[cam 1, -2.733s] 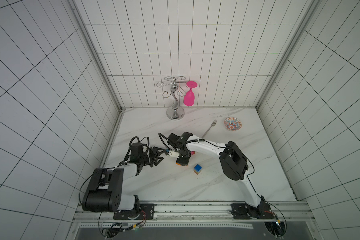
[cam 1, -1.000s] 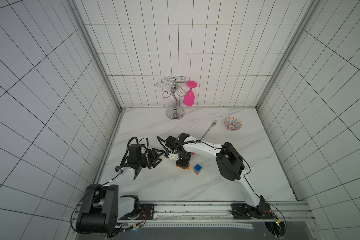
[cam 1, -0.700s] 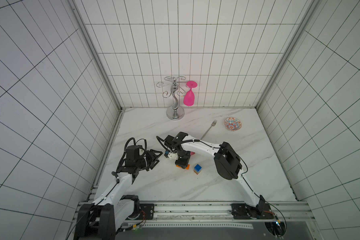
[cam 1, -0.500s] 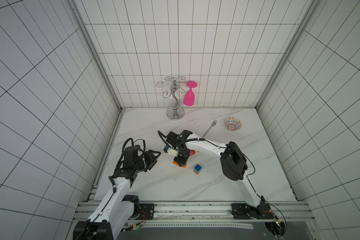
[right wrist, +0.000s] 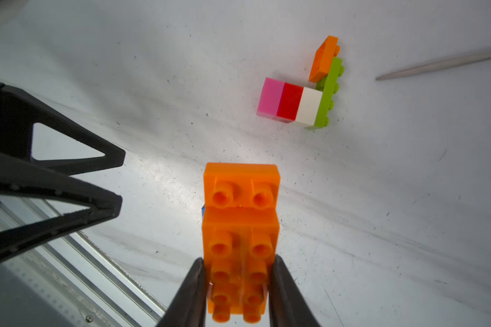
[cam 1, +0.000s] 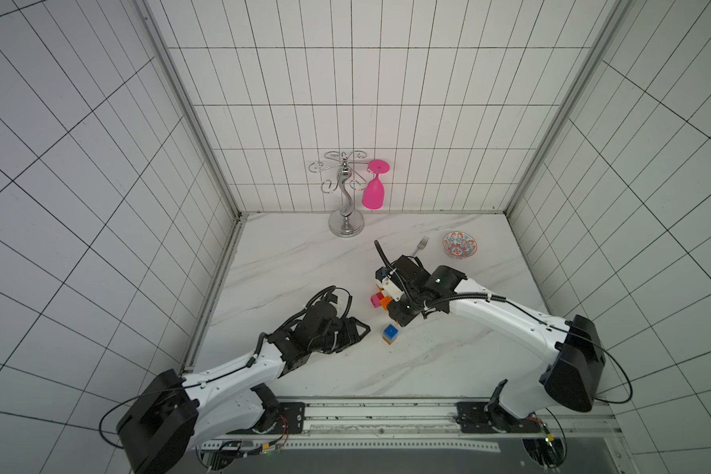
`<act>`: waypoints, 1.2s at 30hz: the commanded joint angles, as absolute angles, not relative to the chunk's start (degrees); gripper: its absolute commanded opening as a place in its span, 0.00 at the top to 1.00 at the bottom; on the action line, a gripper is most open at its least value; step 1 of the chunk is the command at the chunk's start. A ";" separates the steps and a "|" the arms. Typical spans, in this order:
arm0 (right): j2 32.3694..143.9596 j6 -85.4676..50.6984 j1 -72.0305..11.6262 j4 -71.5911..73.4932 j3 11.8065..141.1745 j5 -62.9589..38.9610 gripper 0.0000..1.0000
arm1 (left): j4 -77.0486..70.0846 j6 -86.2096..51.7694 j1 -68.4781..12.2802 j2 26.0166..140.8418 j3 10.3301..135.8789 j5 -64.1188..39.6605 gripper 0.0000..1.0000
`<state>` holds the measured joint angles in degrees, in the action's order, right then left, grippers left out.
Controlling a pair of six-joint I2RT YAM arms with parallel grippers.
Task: Assemble the letter r with lego
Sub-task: Assemble the lego brick with the lego brick.
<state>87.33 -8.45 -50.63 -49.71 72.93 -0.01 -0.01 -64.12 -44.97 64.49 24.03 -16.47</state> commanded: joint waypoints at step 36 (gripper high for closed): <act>97.28 -14.45 -56.15 -49.29 73.86 5.92 1.00 | -28.30 -77.43 -44.83 82.39 15.80 -15.24 0.42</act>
<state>96.40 -12.88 -55.55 -48.07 71.66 5.56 -29.04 -76.62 -45.25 81.84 16.91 -16.12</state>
